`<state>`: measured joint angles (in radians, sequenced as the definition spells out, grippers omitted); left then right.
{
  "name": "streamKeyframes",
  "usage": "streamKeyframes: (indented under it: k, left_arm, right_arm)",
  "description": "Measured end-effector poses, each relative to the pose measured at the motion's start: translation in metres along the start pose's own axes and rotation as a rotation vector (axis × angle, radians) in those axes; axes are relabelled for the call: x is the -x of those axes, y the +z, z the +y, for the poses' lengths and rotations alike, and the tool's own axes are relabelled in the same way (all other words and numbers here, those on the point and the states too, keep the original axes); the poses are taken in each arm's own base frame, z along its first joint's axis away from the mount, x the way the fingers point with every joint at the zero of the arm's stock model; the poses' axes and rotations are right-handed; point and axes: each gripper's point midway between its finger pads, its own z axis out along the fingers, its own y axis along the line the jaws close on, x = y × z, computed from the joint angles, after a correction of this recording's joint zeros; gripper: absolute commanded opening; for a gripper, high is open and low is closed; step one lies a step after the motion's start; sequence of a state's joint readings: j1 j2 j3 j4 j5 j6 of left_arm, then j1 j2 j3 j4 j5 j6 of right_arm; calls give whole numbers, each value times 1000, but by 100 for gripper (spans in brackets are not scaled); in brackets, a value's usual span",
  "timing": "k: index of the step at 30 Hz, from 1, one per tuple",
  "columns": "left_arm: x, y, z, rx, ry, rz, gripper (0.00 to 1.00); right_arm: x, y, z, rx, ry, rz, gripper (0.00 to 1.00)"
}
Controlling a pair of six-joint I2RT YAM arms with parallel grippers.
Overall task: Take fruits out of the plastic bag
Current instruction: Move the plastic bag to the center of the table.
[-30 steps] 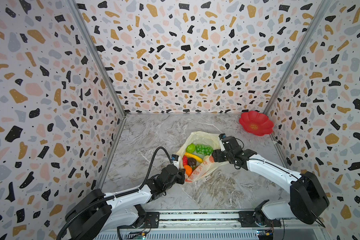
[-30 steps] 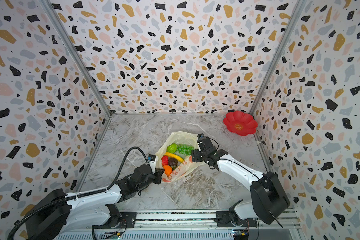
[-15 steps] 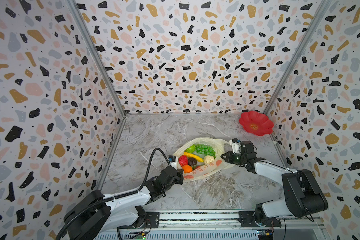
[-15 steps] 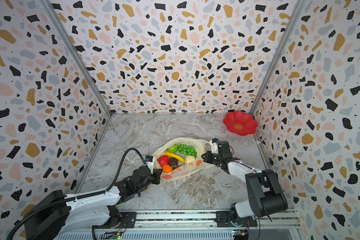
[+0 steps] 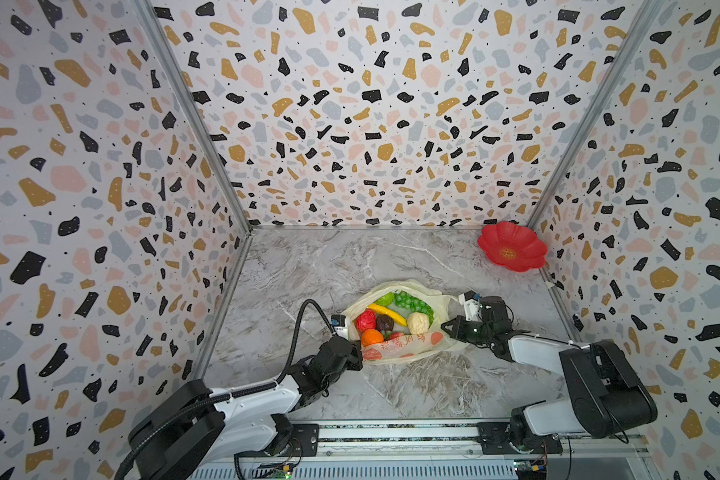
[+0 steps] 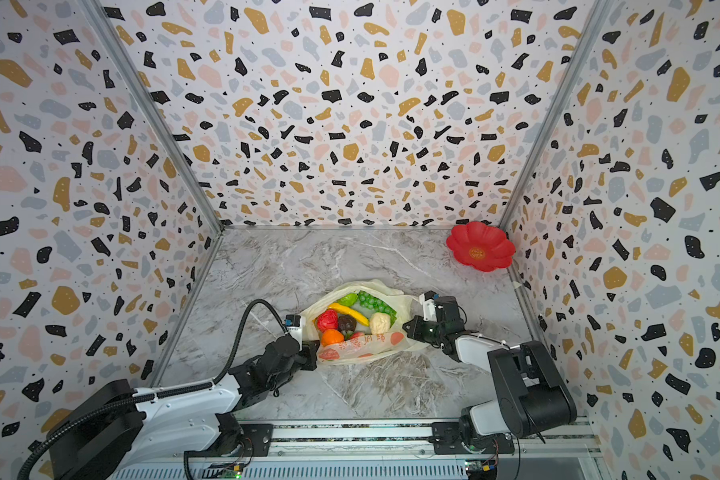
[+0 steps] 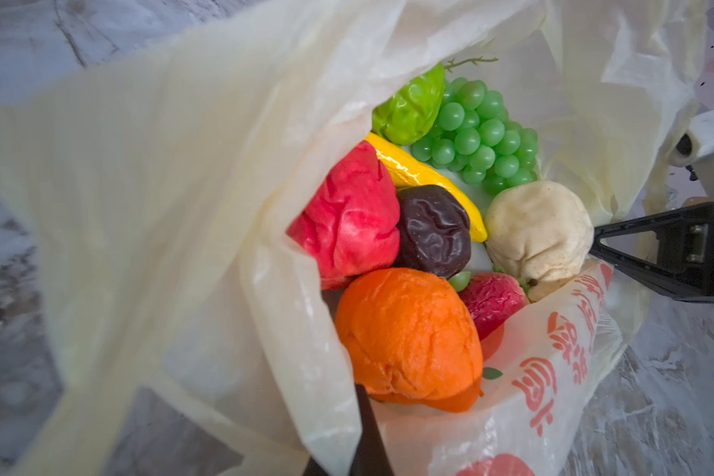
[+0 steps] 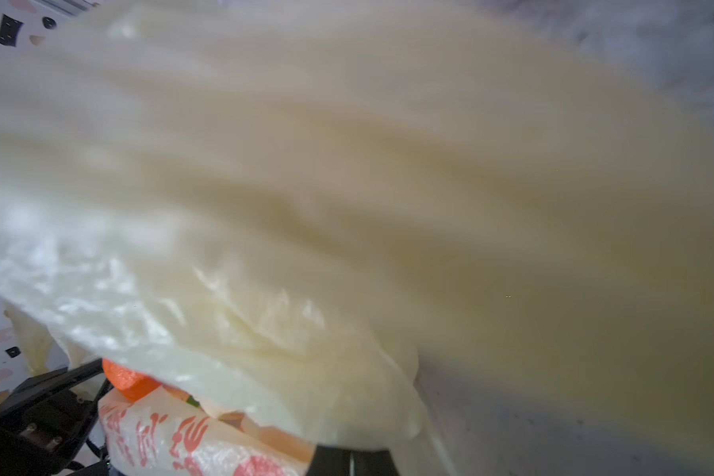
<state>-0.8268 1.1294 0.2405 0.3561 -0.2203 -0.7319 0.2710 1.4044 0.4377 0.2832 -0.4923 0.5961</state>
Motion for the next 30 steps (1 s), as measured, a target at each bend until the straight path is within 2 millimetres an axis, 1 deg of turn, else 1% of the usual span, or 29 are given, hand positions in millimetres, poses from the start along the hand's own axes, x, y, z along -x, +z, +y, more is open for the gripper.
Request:
streamKeyframes:
  k: [7,11,15,18,20,23,28,30]
  left_arm:
    - [-4,0,7,23,-13,12,4]
    - [-7,-1,13,33,-24,17,4]
    - [-7,-1,29,52,-76,16,3]
    - [-2,2,37,75,-95,11,4]
    - [3,6,42,95,-101,10,4]
    - [13,10,53,127,-123,-2,5]
    - [31,9,73,174,-142,-39,6]
    - [35,7,81,193,-151,-46,6]
  right_arm:
    - [-1,-1,-14,-77,14,-11,0]
    - [-2,-1,-16,-89,20,-10,0]
    - [-7,7,-16,-81,33,16,0]
    - [-2,17,-14,-70,39,30,0]
    - [5,26,-9,-61,33,32,0]
    - [24,44,8,-37,-6,26,0]
    - [60,74,48,28,-82,-4,0]
    - [66,84,63,51,-110,-2,0]
